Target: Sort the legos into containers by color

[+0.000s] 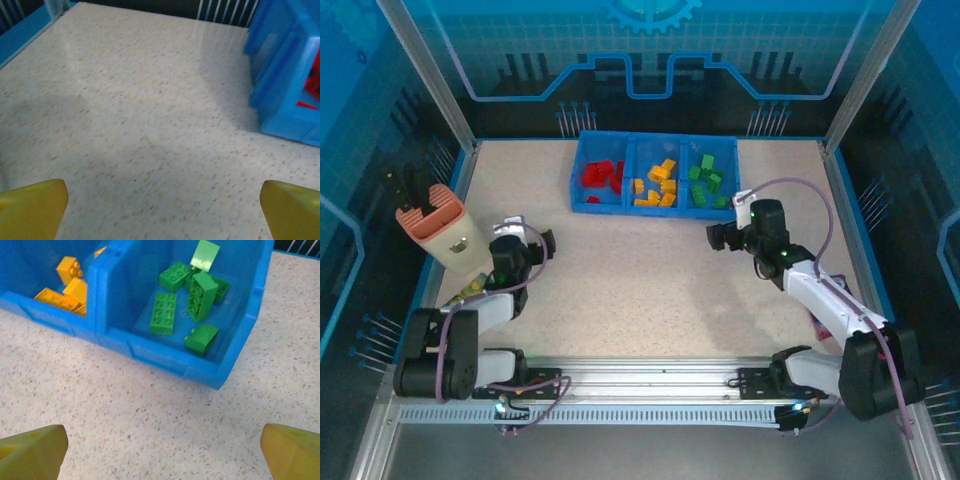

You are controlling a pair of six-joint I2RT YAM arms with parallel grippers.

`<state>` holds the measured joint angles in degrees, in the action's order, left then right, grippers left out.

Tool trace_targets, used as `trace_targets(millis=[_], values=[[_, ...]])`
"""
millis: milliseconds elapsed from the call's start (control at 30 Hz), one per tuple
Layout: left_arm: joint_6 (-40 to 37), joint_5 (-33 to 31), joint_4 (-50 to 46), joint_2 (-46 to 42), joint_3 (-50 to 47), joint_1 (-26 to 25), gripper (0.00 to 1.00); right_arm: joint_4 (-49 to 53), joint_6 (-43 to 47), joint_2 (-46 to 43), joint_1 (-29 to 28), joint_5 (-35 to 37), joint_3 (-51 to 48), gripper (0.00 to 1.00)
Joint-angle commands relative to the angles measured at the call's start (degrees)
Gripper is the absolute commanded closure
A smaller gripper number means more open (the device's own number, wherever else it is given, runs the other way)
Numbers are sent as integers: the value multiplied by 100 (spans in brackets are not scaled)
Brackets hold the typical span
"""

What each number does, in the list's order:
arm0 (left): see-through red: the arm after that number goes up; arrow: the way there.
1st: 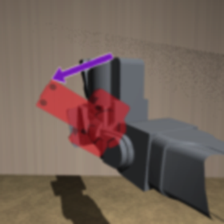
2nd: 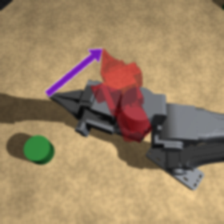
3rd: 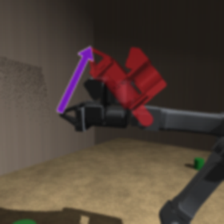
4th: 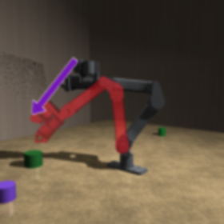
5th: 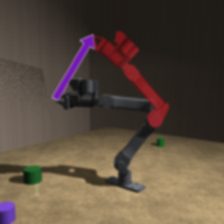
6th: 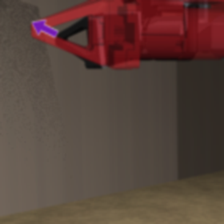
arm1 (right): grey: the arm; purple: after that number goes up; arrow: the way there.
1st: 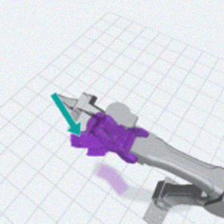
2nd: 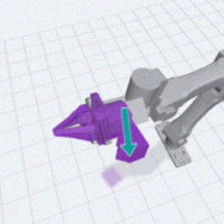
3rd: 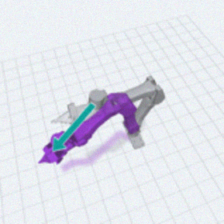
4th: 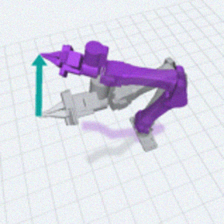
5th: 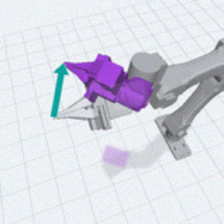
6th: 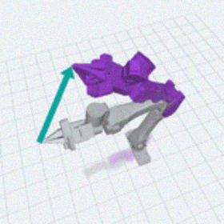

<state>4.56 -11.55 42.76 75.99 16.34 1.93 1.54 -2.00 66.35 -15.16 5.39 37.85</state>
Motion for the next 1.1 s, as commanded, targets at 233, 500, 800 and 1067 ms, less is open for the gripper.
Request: trace_targets(millis=[233, 500, 800, 1067], values=[[-379, 13, 1820, 1278, 81, -357, 1, -1896, 423, -885, 37, 687, -1462, 0], [-348, -286, 1351, 1357, 413, -391, 1, -4049, 417, 79, 763, 652, -2158, 0], [-419, -101, 1521, 1356, 314, -411, 1, -6463, 441, 1926, 1116, -557, -2294, 0], [-441, -27, 1632, 1351, 266, -413, 1, -5238, 279, 2205, 1198, -407, -1482, 0]])
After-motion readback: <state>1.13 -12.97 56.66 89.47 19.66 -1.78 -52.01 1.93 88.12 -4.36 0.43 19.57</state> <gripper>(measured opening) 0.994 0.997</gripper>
